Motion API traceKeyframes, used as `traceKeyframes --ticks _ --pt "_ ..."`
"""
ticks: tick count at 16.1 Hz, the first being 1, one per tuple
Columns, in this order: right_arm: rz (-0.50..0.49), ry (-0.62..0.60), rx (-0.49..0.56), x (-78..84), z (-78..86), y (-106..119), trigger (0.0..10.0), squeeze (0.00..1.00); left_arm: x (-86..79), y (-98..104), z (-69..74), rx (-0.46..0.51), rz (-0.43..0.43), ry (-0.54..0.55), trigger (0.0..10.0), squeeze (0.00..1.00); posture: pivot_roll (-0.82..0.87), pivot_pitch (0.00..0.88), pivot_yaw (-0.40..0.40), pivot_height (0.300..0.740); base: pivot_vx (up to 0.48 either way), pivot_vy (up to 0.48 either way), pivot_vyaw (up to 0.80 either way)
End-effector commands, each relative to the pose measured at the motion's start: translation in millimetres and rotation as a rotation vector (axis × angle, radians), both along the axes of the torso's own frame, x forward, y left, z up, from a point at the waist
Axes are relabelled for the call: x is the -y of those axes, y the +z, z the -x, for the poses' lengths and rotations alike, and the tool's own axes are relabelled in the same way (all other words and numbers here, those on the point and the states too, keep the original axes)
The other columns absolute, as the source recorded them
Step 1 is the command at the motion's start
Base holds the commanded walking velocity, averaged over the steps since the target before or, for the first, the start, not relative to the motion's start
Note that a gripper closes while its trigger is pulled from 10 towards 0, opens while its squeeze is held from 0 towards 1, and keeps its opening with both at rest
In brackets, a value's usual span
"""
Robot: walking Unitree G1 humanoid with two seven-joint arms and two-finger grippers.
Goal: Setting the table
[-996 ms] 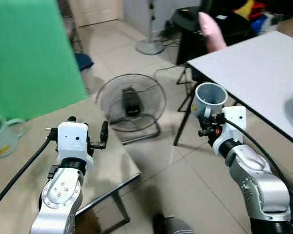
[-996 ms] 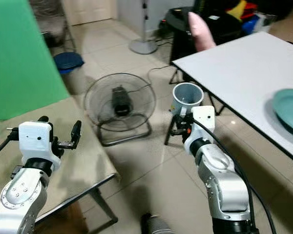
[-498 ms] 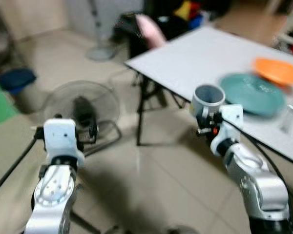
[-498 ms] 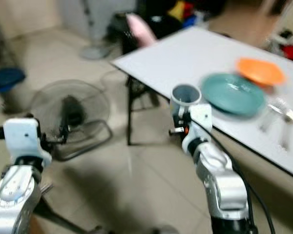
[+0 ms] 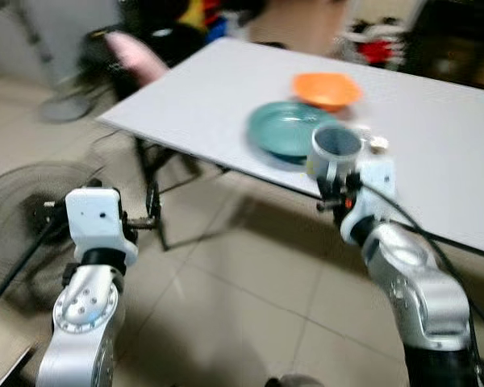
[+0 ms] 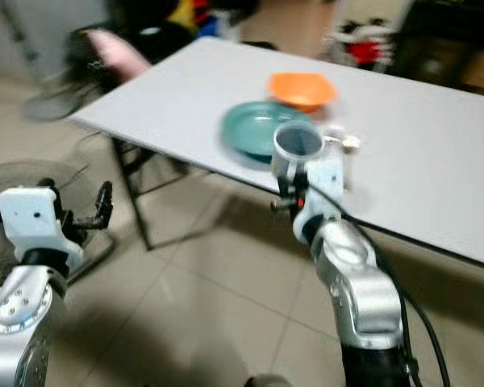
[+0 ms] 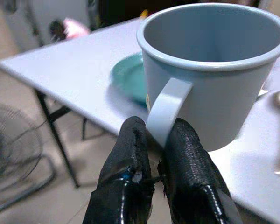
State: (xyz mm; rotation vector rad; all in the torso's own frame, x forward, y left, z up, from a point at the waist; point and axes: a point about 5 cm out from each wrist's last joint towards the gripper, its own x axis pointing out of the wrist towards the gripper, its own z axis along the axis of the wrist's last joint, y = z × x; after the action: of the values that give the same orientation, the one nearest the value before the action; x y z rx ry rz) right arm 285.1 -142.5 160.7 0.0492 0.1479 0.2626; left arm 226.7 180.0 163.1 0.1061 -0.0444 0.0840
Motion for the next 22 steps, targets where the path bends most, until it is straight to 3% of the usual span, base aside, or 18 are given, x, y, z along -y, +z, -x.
traceKeyframes --ticks 1,8,16,19,22 --pt "-0.002 0.003 0.034 -0.1 -2.9 7 10.0 0.00 2.6 -1 -2.8 -0.010 0.004 -0.016 10.0 0.00 -0.12 0.028 0.017 0.740 0.405 0.000 0.00" --pt "0.032 0.019 0.032 3.1 -12.3 11 10.0 0.00 4.5 -2 -4.9 -0.018 0.015 -0.041 10.0 0.00 -0.12 0.021 0.003 0.740 0.407 0.000 0.00" --pt "0.049 0.017 0.042 6.4 -16.7 17 10.0 0.00 11.7 -4 -6.6 -0.025 0.025 -0.117 10.0 0.00 -0.13 0.007 -0.011 0.740 0.405 0.000 -0.80" --pt "0.057 0.054 0.032 4.5 -19.5 14 10.0 0.00 9.7 -2 -8.6 -0.014 0.017 -0.117 10.0 0.00 -0.13 0.003 -0.020 0.740 0.400 0.000 -0.15" --pt "-0.007 0.107 0.002 -3.6 -22.6 8 10.0 0.00 4.3 3 -9.4 -0.004 -0.017 -0.123 10.0 0.00 -0.12 0.009 -0.016 0.740 0.389 0.000 0.00"
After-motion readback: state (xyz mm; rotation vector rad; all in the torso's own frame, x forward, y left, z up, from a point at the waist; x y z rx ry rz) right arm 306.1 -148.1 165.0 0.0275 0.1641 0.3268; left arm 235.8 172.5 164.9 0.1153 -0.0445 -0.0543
